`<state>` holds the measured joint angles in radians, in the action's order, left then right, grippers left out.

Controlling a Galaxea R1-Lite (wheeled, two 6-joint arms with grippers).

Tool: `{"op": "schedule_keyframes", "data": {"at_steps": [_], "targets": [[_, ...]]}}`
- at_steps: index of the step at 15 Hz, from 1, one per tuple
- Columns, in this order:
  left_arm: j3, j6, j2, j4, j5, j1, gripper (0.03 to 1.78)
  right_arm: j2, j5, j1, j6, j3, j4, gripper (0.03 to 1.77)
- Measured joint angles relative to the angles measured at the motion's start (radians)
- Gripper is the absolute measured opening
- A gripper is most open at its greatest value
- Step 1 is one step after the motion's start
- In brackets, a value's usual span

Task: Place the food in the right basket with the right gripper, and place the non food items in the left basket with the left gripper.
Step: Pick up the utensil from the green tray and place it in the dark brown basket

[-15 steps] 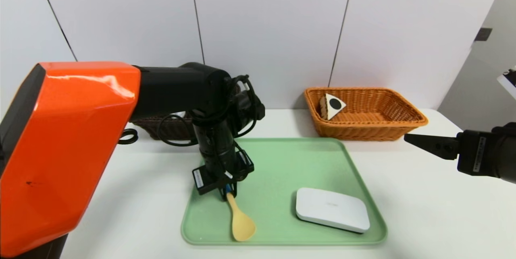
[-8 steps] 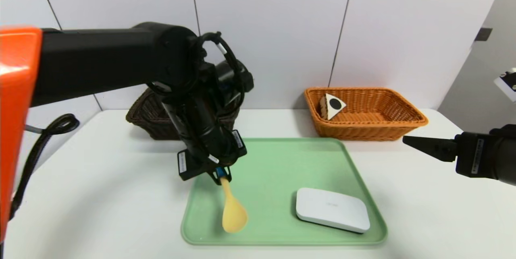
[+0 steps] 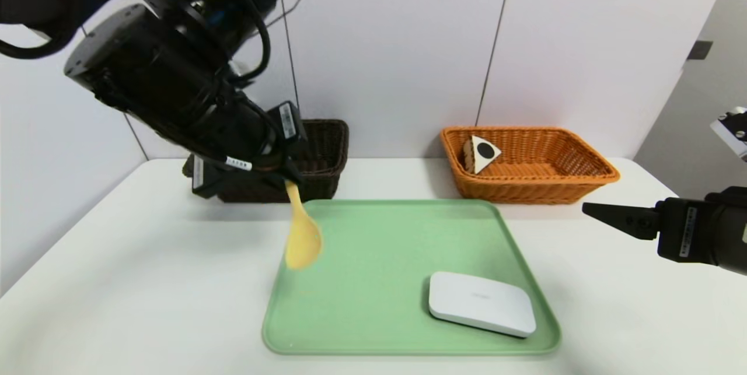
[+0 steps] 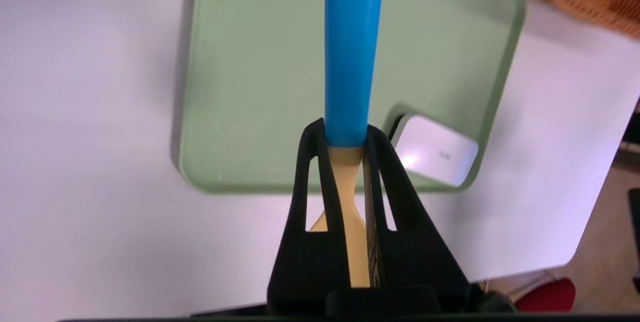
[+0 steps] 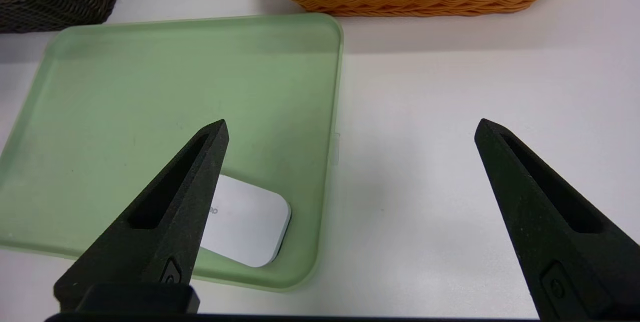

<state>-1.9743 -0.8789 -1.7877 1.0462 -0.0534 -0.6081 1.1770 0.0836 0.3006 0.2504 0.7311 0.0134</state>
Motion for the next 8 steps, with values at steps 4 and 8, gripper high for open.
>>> {"op": "schedule_keyframes", "data": {"at_steps": [4, 8], "targets": [[0.0, 0.165, 0.019, -0.256, -0.172, 0.051, 0.16, 0.002, 0.001, -0.01, 0.0, -0.002, 0.009, 1.7], [0.001, 0.312, -0.031, -0.445, -0.274, 0.123, 0.16, 0.007, 0.007, -0.015, -0.006, -0.002, 0.008, 1.7]]}}
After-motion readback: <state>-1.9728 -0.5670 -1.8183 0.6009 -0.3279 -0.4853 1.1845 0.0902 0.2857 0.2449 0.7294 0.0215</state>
